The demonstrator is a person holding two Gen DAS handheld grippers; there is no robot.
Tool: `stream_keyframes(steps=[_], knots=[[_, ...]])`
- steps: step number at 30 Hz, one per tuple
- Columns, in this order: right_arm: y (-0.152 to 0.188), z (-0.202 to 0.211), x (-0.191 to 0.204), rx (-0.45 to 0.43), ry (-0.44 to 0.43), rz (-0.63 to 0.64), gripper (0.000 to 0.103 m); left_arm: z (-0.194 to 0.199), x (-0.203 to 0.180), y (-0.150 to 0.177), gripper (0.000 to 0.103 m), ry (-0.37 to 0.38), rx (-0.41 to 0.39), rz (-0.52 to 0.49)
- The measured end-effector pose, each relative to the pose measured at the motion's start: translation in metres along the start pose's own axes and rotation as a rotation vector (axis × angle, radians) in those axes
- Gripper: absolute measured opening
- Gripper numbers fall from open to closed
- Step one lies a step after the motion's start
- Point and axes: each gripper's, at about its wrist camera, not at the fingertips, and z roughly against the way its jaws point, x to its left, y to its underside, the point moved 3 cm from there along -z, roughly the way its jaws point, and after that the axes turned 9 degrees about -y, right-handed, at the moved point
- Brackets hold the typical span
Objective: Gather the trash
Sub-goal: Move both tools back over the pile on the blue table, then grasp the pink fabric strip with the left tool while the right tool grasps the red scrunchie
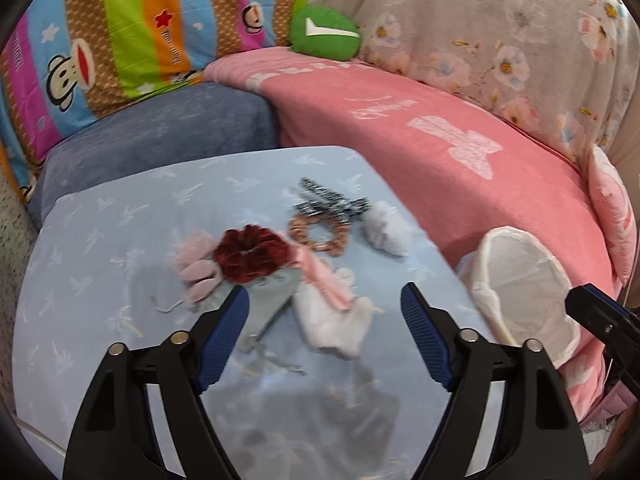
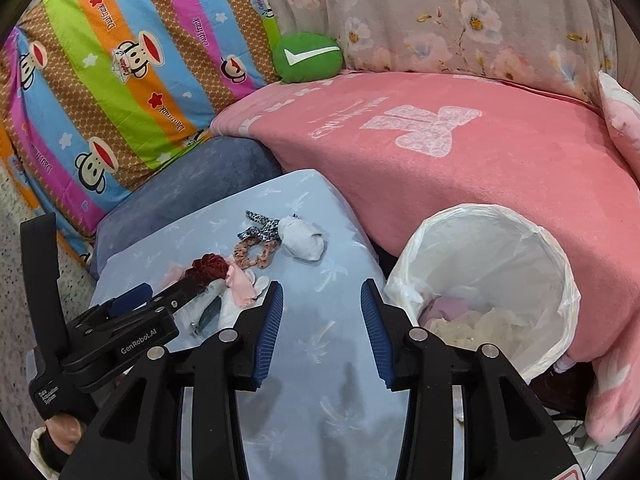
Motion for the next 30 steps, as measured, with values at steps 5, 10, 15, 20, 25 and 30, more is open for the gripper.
stream_keyframes(steps=[5,10,15,20,25,30], knots=[[0.007,-0.025,0.018,0.045,-0.025,0.016,0.040,-0.013,0.035,0.003,0.077,-0.053,0.024,0.041],[0.011,-0.052,0.034,0.082,-0.043,0.029,0.040,-0.027,0.066,0.002,0.077,-0.093,0.045,0.076],[0.013,-0.080,0.046,0.116,-0.049,0.045,0.044,-0.048,0.093,0.000,0.078,-0.120,0.072,0.121],[0.011,-0.113,0.054,0.152,-0.067,0.039,0.045,-0.071,0.110,-0.004,0.078,-0.101,0.108,0.191],[0.004,-0.141,0.066,0.169,-0.077,0.054,0.045,-0.090,0.117,-0.010,0.077,-0.093,0.131,0.215],[-0.006,-0.171,0.082,0.187,-0.097,0.063,0.045,-0.104,0.119,-0.015,0.066,-0.060,0.156,0.239]])
